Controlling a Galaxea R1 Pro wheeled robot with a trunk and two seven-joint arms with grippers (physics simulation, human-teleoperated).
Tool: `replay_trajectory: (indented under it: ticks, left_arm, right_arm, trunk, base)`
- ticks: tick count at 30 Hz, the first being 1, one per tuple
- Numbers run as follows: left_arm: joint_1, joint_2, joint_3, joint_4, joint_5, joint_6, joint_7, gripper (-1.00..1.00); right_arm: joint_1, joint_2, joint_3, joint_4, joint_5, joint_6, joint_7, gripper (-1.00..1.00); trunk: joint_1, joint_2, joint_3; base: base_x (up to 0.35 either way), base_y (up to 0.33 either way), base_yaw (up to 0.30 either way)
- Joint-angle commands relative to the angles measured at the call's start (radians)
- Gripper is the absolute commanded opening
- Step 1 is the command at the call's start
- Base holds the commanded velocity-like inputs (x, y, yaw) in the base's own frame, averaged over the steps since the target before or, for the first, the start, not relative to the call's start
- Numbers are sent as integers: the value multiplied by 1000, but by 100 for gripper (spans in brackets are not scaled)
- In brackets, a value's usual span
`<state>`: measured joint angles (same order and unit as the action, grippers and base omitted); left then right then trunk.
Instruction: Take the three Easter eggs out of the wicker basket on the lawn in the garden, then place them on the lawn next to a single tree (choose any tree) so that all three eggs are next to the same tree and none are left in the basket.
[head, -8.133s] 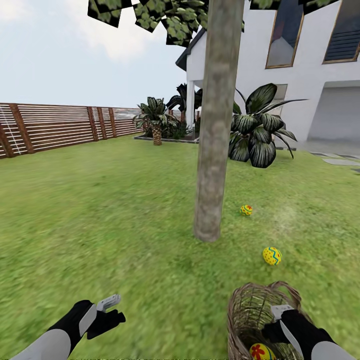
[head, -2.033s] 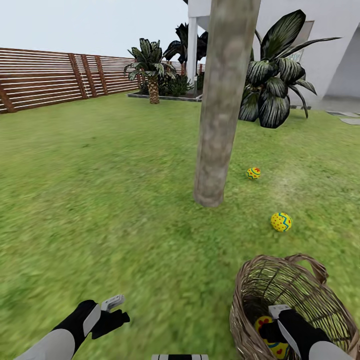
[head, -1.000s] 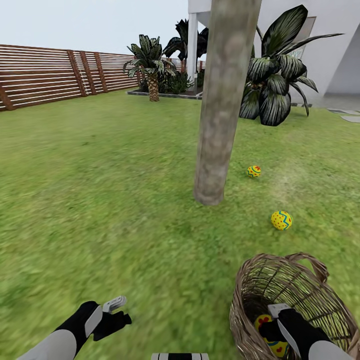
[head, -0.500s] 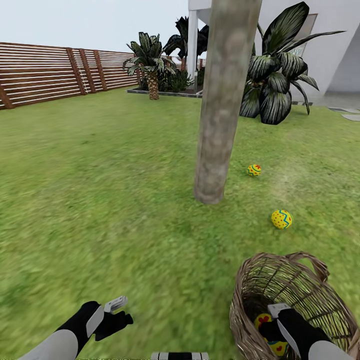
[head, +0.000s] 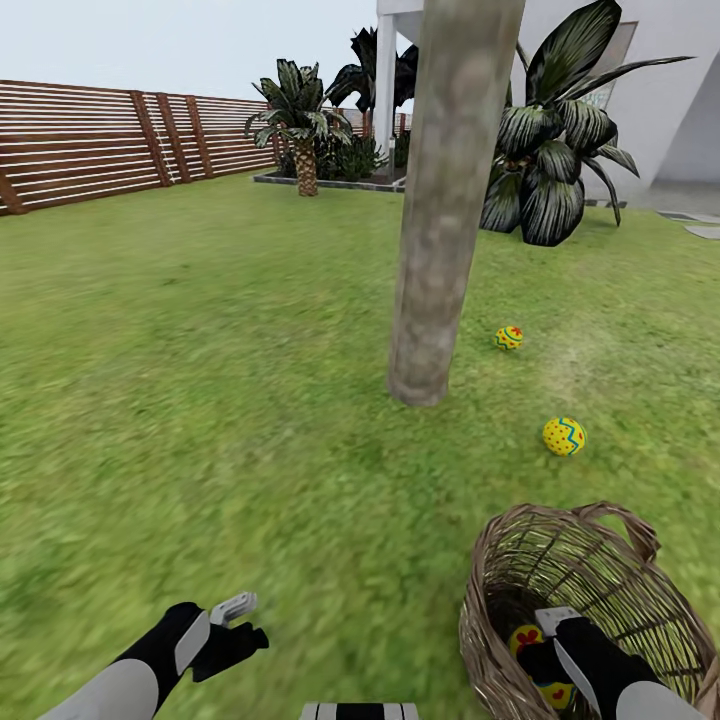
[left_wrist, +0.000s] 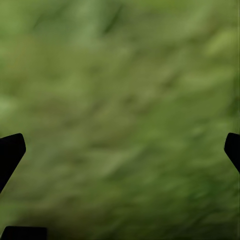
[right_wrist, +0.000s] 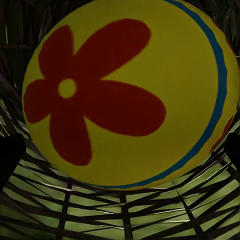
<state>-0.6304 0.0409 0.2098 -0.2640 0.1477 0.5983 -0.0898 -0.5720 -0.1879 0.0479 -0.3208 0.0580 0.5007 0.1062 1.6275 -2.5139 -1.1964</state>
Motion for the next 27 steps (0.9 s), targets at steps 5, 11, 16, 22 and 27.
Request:
replay_trajectory:
  ticks: [5,11,16,22,27]
  left_arm:
    - [0,-2,2,7,7,6,1,100]
    - [0,-3,2,13,6,6,1,100]
    - [0,-3,2,14,6,6,1,100]
    - [0,-3,2,14,6,6,1,100]
    - [0,-3,2,14,6,6,1,100]
  right_arm:
    - [0,-1,5,-1,6,6,6,100]
    - [0,-2,4,-1,6,4,5,-100]
    - [0,-2,4,-1,6,4,4,-100]
    - [0,-2,4,-1,6,4,4,-100]
    - [0,-1,4,-1,6,4,4,-100]
  trunk:
    - [0,0,-1]
    - [0,0,-1]
    - [0,0,-1]
    - [0,0,-1]
    - [0,0,-1]
  base:
    - [0,0,0]
    - [0,0,0]
    - [0,0,0]
    - [0,0,0]
    - [0,0,0]
